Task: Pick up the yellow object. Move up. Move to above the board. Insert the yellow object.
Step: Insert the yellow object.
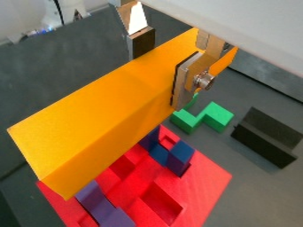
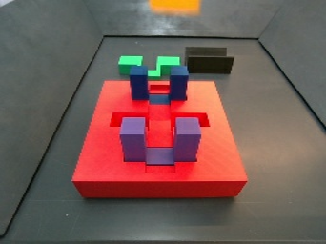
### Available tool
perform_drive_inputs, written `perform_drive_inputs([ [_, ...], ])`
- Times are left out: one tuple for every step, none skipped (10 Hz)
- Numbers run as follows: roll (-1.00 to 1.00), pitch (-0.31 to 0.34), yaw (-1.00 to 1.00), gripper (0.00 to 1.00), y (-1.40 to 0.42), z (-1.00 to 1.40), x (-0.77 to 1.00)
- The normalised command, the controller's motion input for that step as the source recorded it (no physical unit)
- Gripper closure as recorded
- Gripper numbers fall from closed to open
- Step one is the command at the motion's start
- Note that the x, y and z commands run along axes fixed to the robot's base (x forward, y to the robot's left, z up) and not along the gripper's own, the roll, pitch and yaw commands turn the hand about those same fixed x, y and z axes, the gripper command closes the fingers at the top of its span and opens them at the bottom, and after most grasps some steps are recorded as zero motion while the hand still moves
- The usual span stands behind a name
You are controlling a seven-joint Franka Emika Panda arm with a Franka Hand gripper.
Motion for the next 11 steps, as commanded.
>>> perform_drive_inputs([
  [0.2,-0.1,0.08,1.0,-0.04,-0.75,0.27],
  [0.11,-0.087,0.03,1.0,0.0,-0.71,0.05],
  [0.0,-0.104,0.0,1.0,0.0,-0.73,0.0],
  [0.0,-0.123,0.0,1.0,0.0,-0.77,-0.03],
  [0.0,-0.139,0.0,1.0,0.0,-0.81,-0.04],
  [0.0,-0.149,0.0,1.0,0.0,-0.76,-0.01],
  [0.0,-0.129,0.0,1.0,0.0,-0.67,0.0],
  [0.0,-0.12,0.0,1.0,-0.05,-0.49,-0.08],
  [0.07,-0.13,0.03,1.0,-0.06,-0.44,0.0],
  [0.13,-0.107,0.02,1.0,-0.05,-0.38,0.0],
  [0.12,-0.084,0.01,1.0,0.0,-0.27,-0.13],
])
